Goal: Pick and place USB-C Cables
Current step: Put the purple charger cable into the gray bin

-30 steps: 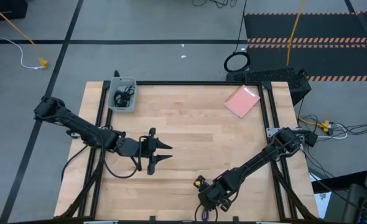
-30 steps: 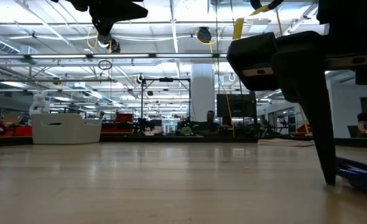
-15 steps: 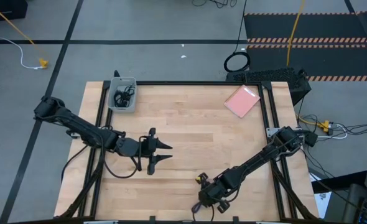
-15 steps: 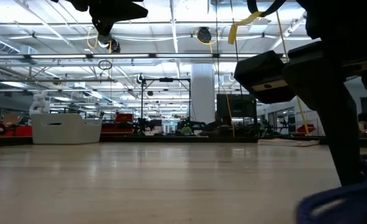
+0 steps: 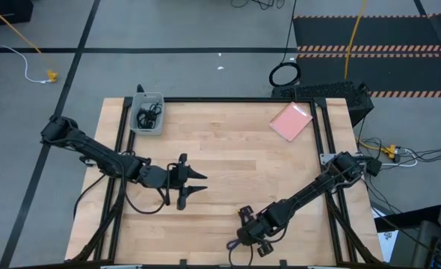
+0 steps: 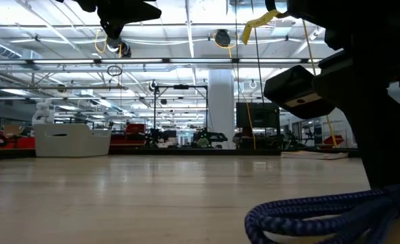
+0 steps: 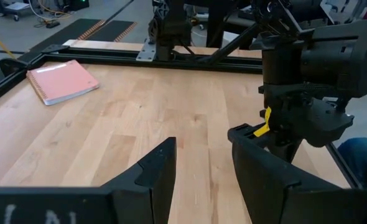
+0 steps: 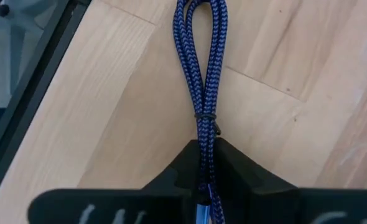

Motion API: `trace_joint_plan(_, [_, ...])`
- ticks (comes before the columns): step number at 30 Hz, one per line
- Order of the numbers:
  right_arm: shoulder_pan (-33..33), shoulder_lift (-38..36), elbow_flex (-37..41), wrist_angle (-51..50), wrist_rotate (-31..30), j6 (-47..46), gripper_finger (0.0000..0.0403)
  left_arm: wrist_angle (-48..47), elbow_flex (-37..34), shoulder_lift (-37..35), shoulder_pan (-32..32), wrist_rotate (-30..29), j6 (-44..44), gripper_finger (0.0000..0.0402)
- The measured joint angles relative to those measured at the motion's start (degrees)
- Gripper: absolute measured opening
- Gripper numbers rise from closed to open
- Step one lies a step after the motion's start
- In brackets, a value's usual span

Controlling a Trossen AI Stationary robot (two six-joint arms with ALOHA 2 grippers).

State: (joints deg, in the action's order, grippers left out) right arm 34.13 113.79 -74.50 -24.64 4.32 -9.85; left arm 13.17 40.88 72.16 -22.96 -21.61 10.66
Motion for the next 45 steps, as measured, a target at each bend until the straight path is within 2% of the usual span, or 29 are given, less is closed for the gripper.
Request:
trace_joint_plan(6, [0.1, -2.5, 0.3, -1.5, 0.8, -3.1, 0.0027, 0.4, 0.0, 0.0, 0.0, 0.0, 0.1, 0.0159])
trace_joint_plan(12, [0.1, -8.4, 0.3, -4.7, 0.3, -5.6, 0.0027, 0.6, 0.0, 0.0, 0.0, 0.0, 0.0, 0.0159])
trace_joint_plan(24, [0.1, -23.4, 0.2, -14.2, -8.9, -6.0, 0.0027, 0.7, 0.0, 0.0, 0.0, 0.0, -2.3, 0.0159])
trace_joint_plan(34, [-0.7, -36.5, 0.1, -25.6, -10.9, -11.2, 0.0027, 4.5, 0.0, 0.0, 0.6, 0.0, -9.1, 0.0159])
trace_joint_plan(36, [-0.7, -38.7, 0.4, -27.1, -13.4, -13.1, 0.0027, 4.8, 0.0, 0.0, 0.9, 0.0, -10.7, 0.0159])
trace_joint_plan(40, [-0.3, -43.5, 4.5, -26.1, -17.4, -16.8, 0.0027, 4.7, 0.0, 0.0, 1.8, 0.0, -13.1, 0.0159])
trace_joint_plan(45, [-0.7, -47.7, 12.3, -17.8, -23.2, -15.6, 0.0027, 4.5, 0.0, 0.0, 3.2, 0.6, -17.8, 0.0159])
